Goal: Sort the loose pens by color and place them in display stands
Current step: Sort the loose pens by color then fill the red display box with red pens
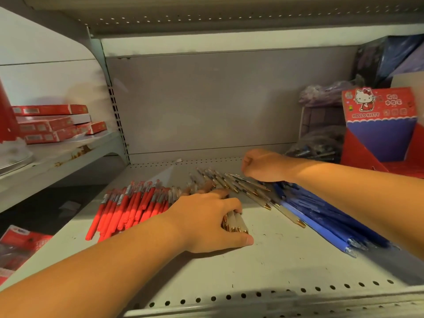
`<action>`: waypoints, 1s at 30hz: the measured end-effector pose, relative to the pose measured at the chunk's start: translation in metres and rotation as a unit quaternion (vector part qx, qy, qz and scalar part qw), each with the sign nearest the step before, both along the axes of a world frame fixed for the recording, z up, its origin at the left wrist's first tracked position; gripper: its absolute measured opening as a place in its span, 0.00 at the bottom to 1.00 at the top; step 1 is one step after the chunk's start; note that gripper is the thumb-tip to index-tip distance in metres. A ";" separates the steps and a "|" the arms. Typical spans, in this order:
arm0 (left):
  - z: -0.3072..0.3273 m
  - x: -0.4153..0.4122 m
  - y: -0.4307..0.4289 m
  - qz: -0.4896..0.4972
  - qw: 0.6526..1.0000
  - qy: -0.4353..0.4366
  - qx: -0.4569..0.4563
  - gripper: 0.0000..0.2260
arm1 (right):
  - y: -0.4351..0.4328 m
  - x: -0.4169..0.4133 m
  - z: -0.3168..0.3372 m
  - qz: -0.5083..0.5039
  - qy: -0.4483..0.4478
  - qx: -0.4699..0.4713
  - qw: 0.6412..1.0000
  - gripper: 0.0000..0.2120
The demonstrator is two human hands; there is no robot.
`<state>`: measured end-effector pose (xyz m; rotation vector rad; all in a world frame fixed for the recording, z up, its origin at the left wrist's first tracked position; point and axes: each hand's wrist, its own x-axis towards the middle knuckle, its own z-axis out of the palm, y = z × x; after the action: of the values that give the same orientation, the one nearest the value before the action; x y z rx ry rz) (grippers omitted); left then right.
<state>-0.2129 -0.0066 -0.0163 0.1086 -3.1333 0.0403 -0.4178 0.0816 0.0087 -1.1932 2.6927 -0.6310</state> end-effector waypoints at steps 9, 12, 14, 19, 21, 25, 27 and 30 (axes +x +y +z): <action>0.002 0.003 -0.001 0.019 1.000 -0.015 0.010 0.23 | -0.076 0.014 -0.010 0.000 0.042 0.185 0.982 0.25; 0.002 0.004 -0.001 0.016 1.000 -0.012 0.009 0.24 | -0.091 0.022 -0.003 0.012 0.007 0.194 0.981 0.35; 0.002 0.004 -0.001 0.016 1.000 -0.008 0.015 0.24 | -0.101 0.025 0.000 0.014 -0.011 0.198 0.980 0.37; 0.001 0.004 -0.001 0.014 1.000 -0.005 0.020 0.23 | -0.126 0.034 0.002 0.031 -0.033 0.277 0.960 0.38; 0.001 0.003 -0.002 0.009 1.000 -0.003 0.024 0.23 | -0.132 0.035 0.005 0.043 -0.033 0.287 0.956 0.33; 0.000 0.003 -0.008 0.000 0.999 0.014 0.034 0.23 | -0.132 0.027 0.006 0.051 0.021 0.254 0.966 0.20; -0.002 0.004 -0.009 -0.002 0.999 0.024 0.037 0.23 | -0.130 0.021 0.002 0.041 0.039 0.232 0.971 0.18; -0.004 0.004 -0.010 -0.002 0.999 0.026 0.031 0.24 | -0.127 0.015 -0.004 0.028 0.035 0.194 0.980 0.18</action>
<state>-0.2089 -0.0168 -0.0200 0.1033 -3.0836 -0.0598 -0.4029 -0.0454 0.0048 -1.1933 2.6563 -0.0468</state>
